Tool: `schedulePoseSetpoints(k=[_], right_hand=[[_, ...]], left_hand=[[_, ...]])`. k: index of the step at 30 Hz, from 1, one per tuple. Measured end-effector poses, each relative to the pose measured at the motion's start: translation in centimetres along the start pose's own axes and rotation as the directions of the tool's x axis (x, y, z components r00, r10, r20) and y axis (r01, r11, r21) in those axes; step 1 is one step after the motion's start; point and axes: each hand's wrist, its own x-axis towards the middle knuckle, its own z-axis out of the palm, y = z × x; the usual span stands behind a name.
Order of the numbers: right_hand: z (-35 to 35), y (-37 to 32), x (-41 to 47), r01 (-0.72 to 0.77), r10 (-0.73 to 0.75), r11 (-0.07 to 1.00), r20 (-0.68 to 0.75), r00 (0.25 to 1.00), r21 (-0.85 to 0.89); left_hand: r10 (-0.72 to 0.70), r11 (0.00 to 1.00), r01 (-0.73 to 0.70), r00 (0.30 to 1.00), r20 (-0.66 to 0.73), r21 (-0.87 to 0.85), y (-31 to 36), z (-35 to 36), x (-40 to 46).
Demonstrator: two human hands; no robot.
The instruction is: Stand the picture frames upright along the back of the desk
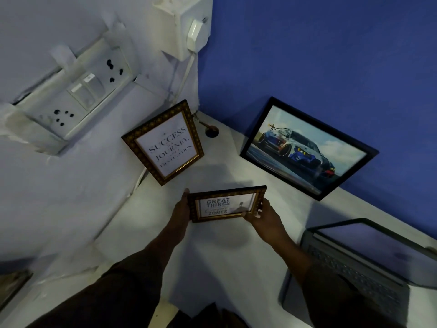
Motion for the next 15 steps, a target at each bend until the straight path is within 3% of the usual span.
schedulePoseSetpoints(k=[8,15], right_hand=[[-1.2,2.5,-3.5,0.048,-0.047,0.999,-0.026,0.999,0.026],[-3.2,7.5,-9.2,0.147,-0.144,0.987,-0.045,0.989,0.067]], left_hand=[[0.048,0.998,-0.054,0.977,-0.206,-0.021,-2.6,-0.4,-4.6],[0.090,0.993,-0.105,0.967,-0.240,-0.050,-8.3,0.4,-12.6]])
